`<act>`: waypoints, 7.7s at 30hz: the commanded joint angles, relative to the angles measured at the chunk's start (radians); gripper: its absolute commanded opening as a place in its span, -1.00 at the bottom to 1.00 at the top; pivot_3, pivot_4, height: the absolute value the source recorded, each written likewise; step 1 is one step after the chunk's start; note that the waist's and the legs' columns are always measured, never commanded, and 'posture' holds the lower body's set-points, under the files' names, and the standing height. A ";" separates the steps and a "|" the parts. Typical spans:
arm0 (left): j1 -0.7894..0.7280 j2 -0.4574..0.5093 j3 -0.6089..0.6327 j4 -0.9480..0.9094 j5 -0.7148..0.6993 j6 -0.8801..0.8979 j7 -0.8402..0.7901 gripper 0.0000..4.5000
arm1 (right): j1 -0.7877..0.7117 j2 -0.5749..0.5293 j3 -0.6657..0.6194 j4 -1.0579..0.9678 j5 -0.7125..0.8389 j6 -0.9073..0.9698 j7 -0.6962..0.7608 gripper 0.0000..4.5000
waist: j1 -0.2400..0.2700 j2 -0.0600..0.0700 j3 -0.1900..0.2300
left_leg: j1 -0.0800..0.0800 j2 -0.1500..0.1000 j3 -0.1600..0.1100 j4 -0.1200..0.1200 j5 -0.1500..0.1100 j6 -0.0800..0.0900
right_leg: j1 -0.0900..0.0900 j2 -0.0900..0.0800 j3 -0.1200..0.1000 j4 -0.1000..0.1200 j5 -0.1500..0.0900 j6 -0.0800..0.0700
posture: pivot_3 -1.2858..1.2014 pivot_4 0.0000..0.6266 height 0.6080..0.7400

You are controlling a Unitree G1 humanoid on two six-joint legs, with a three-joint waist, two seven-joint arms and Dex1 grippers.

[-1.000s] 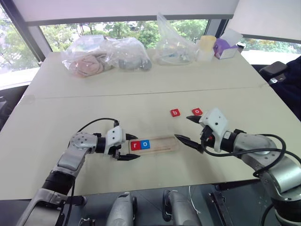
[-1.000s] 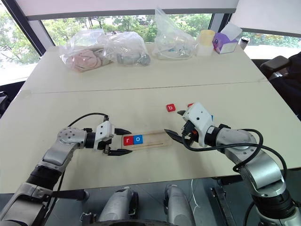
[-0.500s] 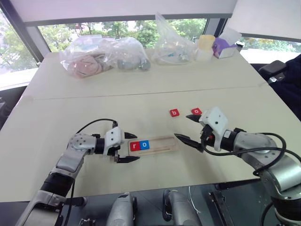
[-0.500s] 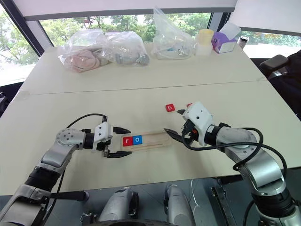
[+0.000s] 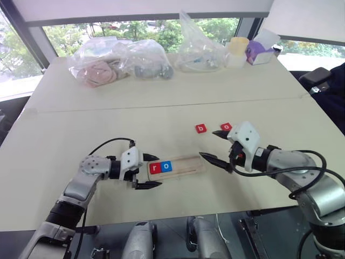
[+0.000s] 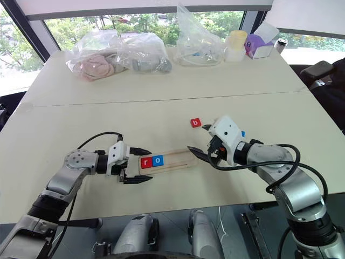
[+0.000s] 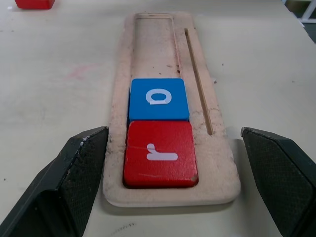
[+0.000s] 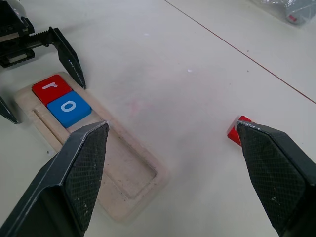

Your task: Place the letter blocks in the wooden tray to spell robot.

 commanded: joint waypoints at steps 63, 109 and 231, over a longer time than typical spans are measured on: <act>0.119 0.234 0.353 -0.663 -0.381 0.526 0.324 1.00 | -0.459 0.570 0.027 0.631 -0.268 0.373 -0.424 -0.47 | -0.026 0.000 0.000 | 0.002 0.000 0.000 0.000 0.001 0.000 | 0.000 0.005 0.002 0.006 0.002 -0.002 | 0.03 -0.52 1.00; 0.002 0.211 0.286 -0.576 -0.380 0.523 0.275 1.00 | -0.064 0.460 -0.110 -0.103 -0.169 0.763 -0.562 -0.47 | -0.026 0.001 0.001 | 0.001 0.000 0.000 0.000 0.001 -0.001 | -0.001 0.006 0.004 0.003 0.001 -0.001 | 0.03 -0.52 1.00; 0.254 0.435 0.496 -0.760 -0.502 0.630 0.225 1.00 | -0.551 0.255 0.465 0.834 -0.432 -0.556 0.695 -0.49 | -0.026 0.003 0.005 | 0.016 0.000 0.003 -0.002 0.001 -0.003 | 0.013 0.005 0.006 0.002 0.000 -0.001 | 0.03 -0.52 1.00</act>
